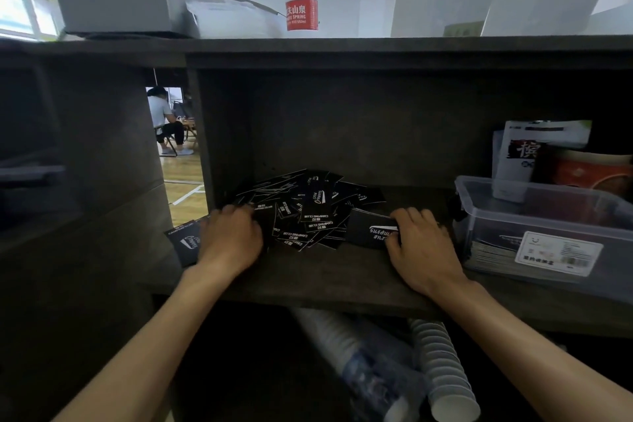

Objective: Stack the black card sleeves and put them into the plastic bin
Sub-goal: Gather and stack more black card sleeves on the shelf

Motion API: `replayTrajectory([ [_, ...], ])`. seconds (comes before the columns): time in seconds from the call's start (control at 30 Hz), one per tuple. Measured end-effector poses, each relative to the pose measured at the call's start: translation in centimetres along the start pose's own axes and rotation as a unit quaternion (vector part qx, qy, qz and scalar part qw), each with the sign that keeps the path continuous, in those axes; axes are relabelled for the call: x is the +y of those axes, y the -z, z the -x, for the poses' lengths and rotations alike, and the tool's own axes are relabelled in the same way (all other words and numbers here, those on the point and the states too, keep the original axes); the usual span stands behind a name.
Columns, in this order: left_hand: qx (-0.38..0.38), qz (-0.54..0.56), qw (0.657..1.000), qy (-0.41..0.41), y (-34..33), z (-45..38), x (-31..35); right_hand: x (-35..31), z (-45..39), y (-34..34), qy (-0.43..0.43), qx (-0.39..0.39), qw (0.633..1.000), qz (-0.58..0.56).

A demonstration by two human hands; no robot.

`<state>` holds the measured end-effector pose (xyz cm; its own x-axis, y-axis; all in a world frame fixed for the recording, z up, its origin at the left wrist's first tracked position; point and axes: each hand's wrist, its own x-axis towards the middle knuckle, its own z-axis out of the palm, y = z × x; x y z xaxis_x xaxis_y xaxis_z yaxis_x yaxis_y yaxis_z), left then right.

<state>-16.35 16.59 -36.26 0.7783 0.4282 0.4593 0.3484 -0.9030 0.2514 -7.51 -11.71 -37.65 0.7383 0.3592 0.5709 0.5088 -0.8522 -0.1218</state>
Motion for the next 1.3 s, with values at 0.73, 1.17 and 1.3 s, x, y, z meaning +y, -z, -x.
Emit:
replayTrajectory([
  [0.73,-0.043,0.1,0.988,0.106,0.5,2.4,-0.1,-0.8,0.2,0.1,0.021,0.013,0.999,-0.032],
  [1.17,0.11,0.41,0.903,-0.073,-1.2,2.0,4.8,-0.5,0.1,0.1,0.049,0.021,0.996,-0.075],
  [1.3,0.004,0.453,0.885,-0.111,-1.5,1.9,7.1,-0.4,0.2,0.0,0.037,0.026,0.994,-0.096],
])
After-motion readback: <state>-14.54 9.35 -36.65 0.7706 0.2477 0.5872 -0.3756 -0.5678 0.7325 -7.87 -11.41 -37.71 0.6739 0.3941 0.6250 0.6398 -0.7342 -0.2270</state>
